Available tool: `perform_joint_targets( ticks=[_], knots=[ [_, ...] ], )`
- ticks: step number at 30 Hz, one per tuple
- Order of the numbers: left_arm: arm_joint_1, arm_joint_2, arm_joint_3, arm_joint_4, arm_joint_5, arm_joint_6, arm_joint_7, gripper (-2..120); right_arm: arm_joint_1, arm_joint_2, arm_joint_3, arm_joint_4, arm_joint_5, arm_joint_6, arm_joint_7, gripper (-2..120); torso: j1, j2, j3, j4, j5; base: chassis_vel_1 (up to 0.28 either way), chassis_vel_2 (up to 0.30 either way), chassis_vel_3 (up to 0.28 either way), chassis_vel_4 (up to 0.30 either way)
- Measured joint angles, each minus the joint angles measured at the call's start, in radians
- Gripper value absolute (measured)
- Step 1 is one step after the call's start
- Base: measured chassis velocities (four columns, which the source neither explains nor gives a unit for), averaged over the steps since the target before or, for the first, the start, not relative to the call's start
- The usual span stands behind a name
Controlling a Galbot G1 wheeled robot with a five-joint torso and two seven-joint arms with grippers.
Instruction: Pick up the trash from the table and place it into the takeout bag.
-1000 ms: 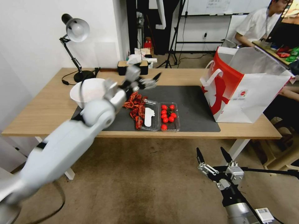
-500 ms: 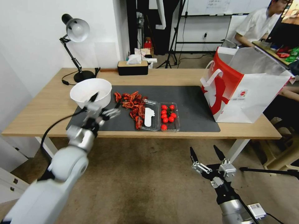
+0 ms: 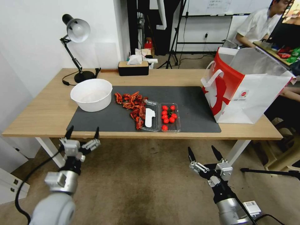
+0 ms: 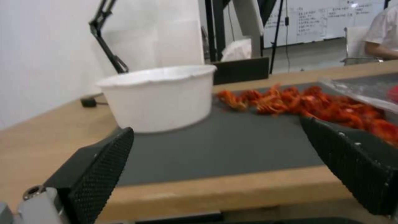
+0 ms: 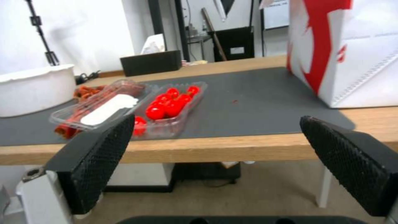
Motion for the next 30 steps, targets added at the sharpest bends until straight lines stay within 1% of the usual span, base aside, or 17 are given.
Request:
perform_joint_targets(
  ticks=[1, 6, 10, 13, 22, 30],
  knots=[
    [0.004, -0.016, 0.015, 0.009, 0.015, 0.000, -0.002, 100, -0.005, 0.003, 0.007, 0.000, -0.001, -0.002, 0.000, 100, 0.000, 0.000, 0.000, -0.0001, -0.0001, 0.000, 0.000, 0.000, 0.000],
    [0.012, -0.033, 0.041, 0.020, 0.037, -0.001, -0.013, 100, -0.007, 0.009, 0.007, -0.005, -0.004, -0.004, -0.004, 100, 0.000, 0.000, 0.000, 0.0002, 0.0000, 0.000, 0.000, 0.000, 0.000],
    [0.010, -0.035, 0.042, 0.023, 0.045, -0.003, -0.015, 100, -0.006, 0.010, 0.007, -0.006, -0.004, -0.006, -0.006, 100, 0.000, 0.000, 0.000, 0.0002, 0.0000, 0.000, 0.000, 0.000, 0.000],
    [0.002, -0.037, 0.034, 0.034, 0.070, -0.009, -0.014, 100, 0.013, 0.014, 0.005, -0.026, -0.004, -0.017, -0.028, 100, 0.000, 0.000, 0.000, 0.0003, 0.0001, 0.000, 0.000, 0.000, 0.000],
    [-0.009, -0.042, 0.049, 0.042, 0.063, -0.005, -0.005, 100, 0.020, 0.025, 0.014, -0.034, -0.005, -0.027, -0.063, 100, 0.000, 0.000, 0.000, 0.0002, -0.0001, 0.000, 0.000, 0.000, 0.000],
    [-0.017, -0.034, 0.063, 0.041, 0.059, 0.014, -0.018, 100, 0.017, 0.023, 0.017, -0.034, 0.004, -0.026, -0.095, 100, 0.000, 0.000, 0.000, 0.0002, -0.0001, 0.000, 0.000, 0.000, 0.000]
  ],
)
